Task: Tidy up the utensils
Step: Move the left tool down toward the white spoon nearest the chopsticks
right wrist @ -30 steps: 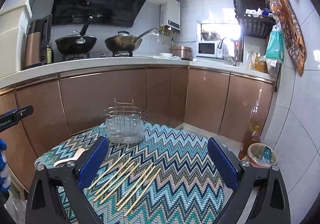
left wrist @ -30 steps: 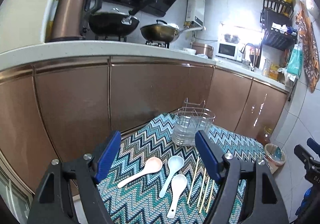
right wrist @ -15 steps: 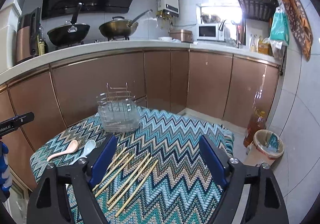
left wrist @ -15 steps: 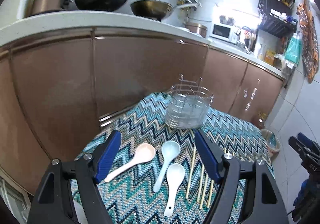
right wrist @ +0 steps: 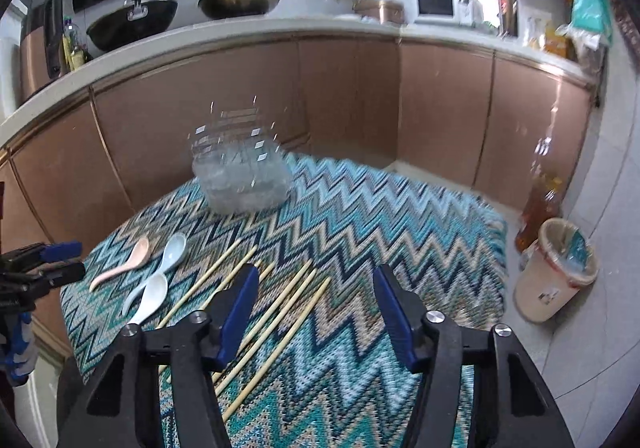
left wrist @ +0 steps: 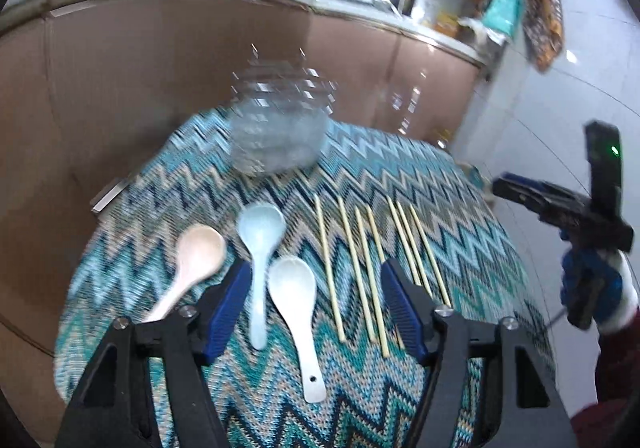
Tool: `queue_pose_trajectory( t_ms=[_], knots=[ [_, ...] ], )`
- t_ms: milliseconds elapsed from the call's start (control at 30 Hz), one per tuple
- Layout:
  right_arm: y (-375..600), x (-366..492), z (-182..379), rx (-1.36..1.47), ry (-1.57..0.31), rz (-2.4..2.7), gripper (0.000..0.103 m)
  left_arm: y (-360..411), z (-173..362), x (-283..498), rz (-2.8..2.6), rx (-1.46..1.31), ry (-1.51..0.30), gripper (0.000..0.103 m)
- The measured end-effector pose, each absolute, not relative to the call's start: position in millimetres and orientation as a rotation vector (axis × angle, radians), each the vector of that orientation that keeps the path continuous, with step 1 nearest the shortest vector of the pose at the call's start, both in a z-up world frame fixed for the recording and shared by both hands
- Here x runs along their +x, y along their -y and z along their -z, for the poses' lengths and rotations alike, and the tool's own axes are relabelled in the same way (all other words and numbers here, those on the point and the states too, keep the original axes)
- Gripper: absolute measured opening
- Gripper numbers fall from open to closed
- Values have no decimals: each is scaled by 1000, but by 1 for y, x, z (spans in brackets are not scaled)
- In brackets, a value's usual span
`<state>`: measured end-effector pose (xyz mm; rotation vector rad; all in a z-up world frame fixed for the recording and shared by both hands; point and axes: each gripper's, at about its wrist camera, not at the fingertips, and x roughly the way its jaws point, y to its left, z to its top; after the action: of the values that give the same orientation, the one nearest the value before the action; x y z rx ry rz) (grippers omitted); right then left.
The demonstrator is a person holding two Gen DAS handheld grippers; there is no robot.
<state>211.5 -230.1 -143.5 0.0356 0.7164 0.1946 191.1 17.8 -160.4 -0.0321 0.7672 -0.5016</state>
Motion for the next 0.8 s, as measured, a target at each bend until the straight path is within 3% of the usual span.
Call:
queue_pose_trajectory(
  t_ms=[333,800],
  knots=[
    [226,246,174,21,-829,-238,47,-29,219,226,588,-226,-993,36],
    [233,266,198,47,-914,-292,32,-29,242,253,526,-277,-1096,31]
  ],
)
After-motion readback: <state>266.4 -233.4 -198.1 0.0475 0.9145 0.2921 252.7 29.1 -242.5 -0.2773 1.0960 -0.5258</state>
